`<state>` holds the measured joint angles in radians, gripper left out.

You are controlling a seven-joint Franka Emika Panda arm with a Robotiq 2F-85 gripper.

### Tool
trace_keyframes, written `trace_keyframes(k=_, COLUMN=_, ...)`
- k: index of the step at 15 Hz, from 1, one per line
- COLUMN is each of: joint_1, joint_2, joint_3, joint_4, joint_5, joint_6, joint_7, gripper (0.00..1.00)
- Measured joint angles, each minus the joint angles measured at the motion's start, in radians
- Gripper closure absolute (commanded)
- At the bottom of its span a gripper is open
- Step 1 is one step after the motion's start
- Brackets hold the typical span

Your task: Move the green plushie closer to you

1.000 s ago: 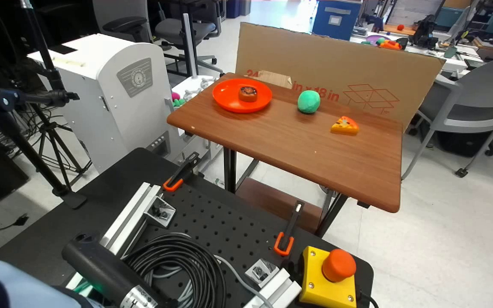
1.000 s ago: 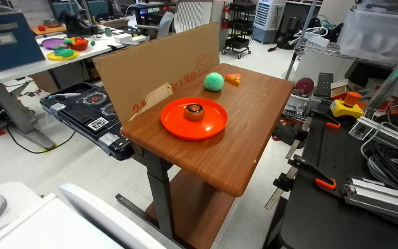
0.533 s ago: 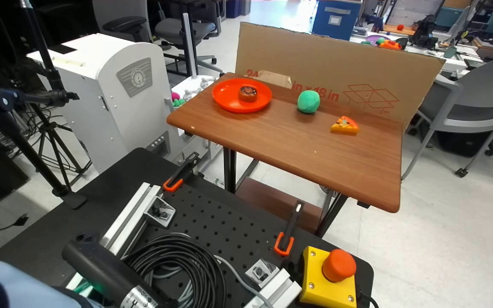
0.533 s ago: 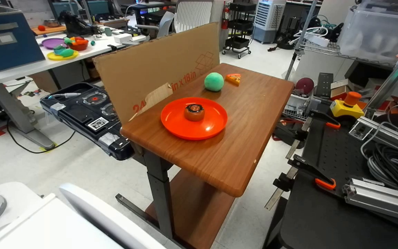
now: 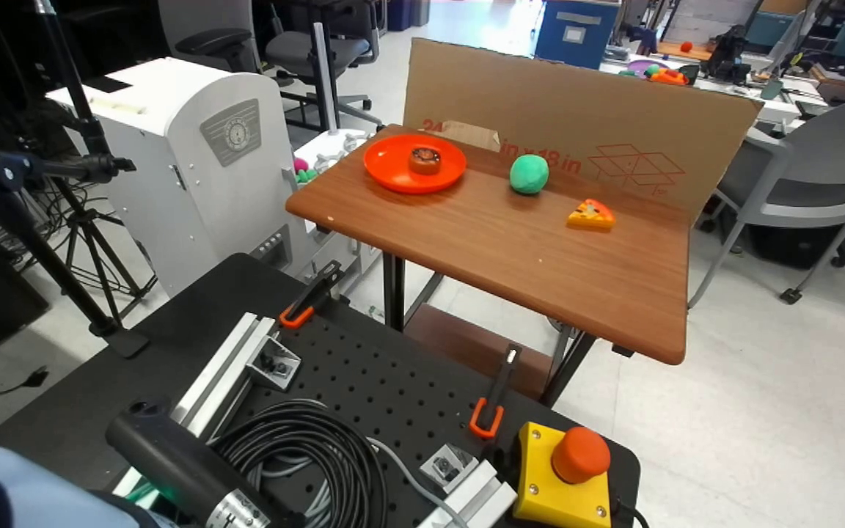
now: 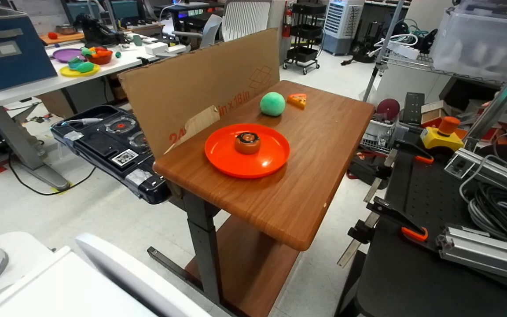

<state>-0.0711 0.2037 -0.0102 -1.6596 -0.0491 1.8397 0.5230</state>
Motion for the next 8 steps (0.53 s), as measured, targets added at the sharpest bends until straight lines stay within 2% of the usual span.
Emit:
trace_keyframes(k=4, joint_1=0.019, joint_2=0.128, joint_3=-0.007, joint_4=0.059, joint_5=0.049, joint_6=0.121, joint_7=0.082, gripper=0.00)
trace_keyframes(k=8, joint_1=0.045, joint_2=0.244, joint_3=-0.023, joint_4=0.095, joint_5=0.051, joint_6=0.196, joint_7=0.135, gripper=0.00)
